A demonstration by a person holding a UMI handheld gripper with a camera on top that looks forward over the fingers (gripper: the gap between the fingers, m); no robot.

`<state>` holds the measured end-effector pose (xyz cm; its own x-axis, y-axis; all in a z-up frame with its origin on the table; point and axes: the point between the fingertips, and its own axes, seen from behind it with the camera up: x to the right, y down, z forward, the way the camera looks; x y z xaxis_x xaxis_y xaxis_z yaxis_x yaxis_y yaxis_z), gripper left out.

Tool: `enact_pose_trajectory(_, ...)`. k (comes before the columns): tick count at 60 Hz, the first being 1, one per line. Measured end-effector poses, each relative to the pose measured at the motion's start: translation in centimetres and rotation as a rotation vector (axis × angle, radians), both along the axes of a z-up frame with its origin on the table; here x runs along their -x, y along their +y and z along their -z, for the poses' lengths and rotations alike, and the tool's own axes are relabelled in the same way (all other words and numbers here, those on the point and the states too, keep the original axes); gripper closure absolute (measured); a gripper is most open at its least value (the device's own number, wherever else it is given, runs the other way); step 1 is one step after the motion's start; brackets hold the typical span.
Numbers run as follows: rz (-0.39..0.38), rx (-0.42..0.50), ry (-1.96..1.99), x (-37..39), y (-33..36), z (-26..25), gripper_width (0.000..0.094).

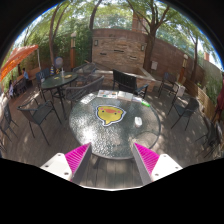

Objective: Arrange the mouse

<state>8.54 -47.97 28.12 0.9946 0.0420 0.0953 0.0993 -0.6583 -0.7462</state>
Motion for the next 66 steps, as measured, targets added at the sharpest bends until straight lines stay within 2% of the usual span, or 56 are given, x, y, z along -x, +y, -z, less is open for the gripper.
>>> enact_pose_trajectory(13,0.063,0.063,0.028,-2.5,0.0,3.2,0.0068)
enact_pose_trajectory(21,0.118,0.093,0.035,-8.4,2.9,8.0,0.0063)
enact_pose_trajectory(36,0.19,0.082,0.03,-17.3,14.2,17.2,0.0089)
enact_pose_trajectory(37,0.192,0.076,0.034,-17.7,15.2,17.7,0.0068)
enact_pose_trajectory(51,0.163,-0.008,0.056,-21.7,30.8,24.4,0.0086)
enact_pose_trajectory(62,0.123,0.016,0.067,-21.7,37.4,29.5,0.0112)
enact_pose_trajectory(64,0.117,0.026,0.069,-21.7,37.9,30.1,0.0132)
enact_pose_trajectory(66,0.105,0.012,0.096,-21.2,38.4,29.8,0.0203)
